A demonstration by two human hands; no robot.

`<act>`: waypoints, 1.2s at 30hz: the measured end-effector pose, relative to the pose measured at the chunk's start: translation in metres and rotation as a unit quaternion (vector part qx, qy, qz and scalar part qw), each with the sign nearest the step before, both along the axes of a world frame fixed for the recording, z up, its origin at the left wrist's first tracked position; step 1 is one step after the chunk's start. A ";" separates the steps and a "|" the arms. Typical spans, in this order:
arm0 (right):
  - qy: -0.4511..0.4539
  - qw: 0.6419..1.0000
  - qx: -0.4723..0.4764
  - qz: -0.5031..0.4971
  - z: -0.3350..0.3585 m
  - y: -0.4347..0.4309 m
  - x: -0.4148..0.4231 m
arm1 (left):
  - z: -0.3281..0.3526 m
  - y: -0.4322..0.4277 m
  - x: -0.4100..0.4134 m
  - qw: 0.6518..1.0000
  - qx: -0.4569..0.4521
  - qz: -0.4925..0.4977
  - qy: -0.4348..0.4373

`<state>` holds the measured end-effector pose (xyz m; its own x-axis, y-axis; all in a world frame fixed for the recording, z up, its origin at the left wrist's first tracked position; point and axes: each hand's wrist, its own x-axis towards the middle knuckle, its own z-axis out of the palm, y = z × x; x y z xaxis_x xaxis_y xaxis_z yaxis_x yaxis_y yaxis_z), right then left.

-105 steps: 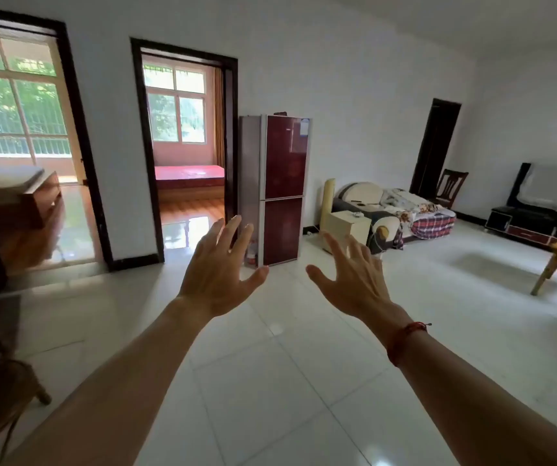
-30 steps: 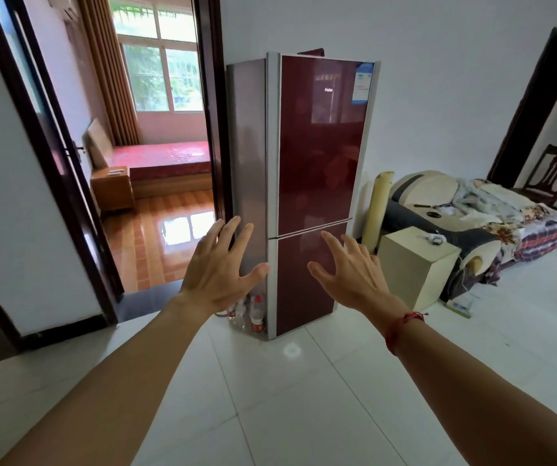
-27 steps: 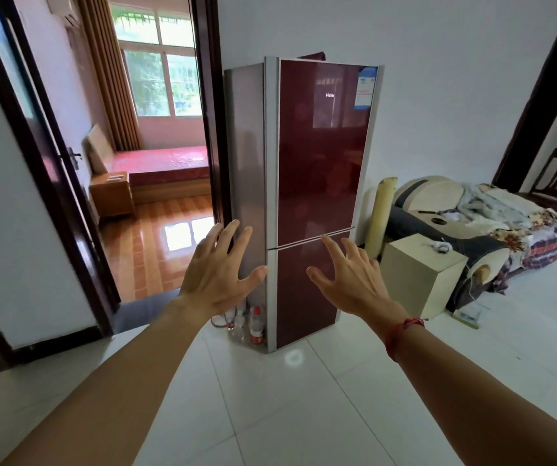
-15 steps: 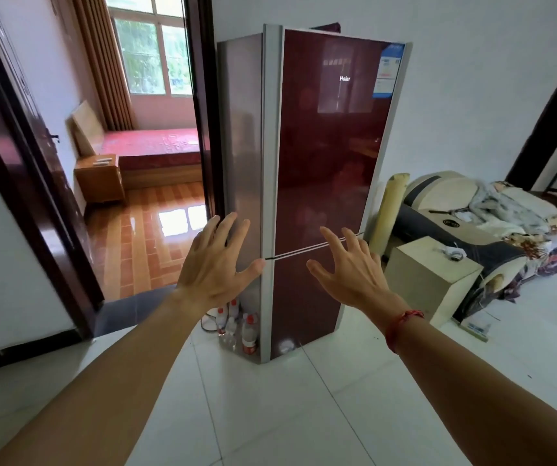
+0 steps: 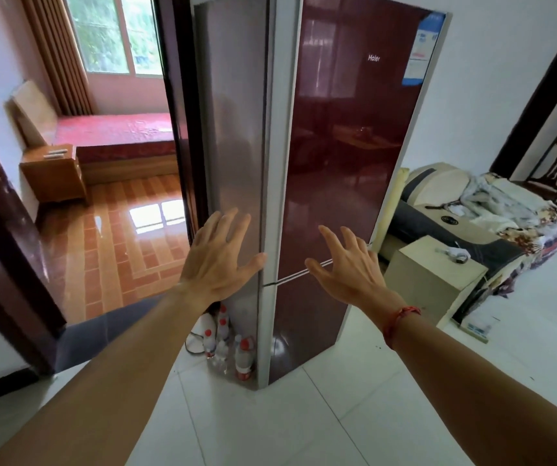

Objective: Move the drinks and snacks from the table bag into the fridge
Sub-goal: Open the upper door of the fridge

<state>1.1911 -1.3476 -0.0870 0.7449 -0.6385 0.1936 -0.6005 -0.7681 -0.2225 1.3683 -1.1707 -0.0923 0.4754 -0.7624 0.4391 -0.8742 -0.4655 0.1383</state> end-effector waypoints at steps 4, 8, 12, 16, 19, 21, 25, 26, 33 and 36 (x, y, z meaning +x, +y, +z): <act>0.007 1.000 0.003 -0.016 0.000 -0.019 0.034 | -0.002 -0.023 0.041 1.000 0.005 -0.008 0.006; 0.002 1.000 0.009 -0.026 0.001 -0.035 0.058 | -0.004 -0.043 0.068 1.000 0.010 -0.014 0.008; 0.007 1.000 0.012 -0.027 0.003 -0.049 0.074 | -0.002 -0.060 0.085 1.000 0.017 -0.015 0.006; -0.008 0.999 0.013 -0.029 0.008 -0.065 0.090 | 0.004 -0.074 0.101 1.000 0.006 -0.017 0.002; -0.011 1.000 0.015 -0.021 0.011 -0.078 0.102 | 0.007 -0.085 0.110 1.000 0.006 -0.014 0.006; -0.017 1.000 0.016 -0.017 0.014 -0.087 0.109 | 0.009 -0.093 0.114 1.000 0.004 -0.019 0.012; -0.030 0.999 0.018 -0.011 0.018 -0.104 0.120 | 0.015 -0.112 0.123 1.000 -0.008 -0.018 0.022; -0.031 0.999 0.019 -0.010 0.018 -0.109 0.123 | 0.016 -0.117 0.125 0.999 -0.011 -0.019 0.028; -0.034 0.999 0.035 0.005 0.018 -0.129 0.138 | 0.017 -0.151 0.125 0.976 -0.100 -0.040 0.188; -0.040 0.998 0.043 0.010 0.018 -0.135 0.147 | 0.021 -0.167 0.123 0.945 -0.168 -0.039 0.279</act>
<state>1.3382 -1.4826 -0.0693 0.7420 -0.6404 0.1985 -0.5625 -0.7557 -0.3355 1.4914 -1.3373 -0.0713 0.6523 -0.6669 0.3604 -0.6515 -0.2502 0.7162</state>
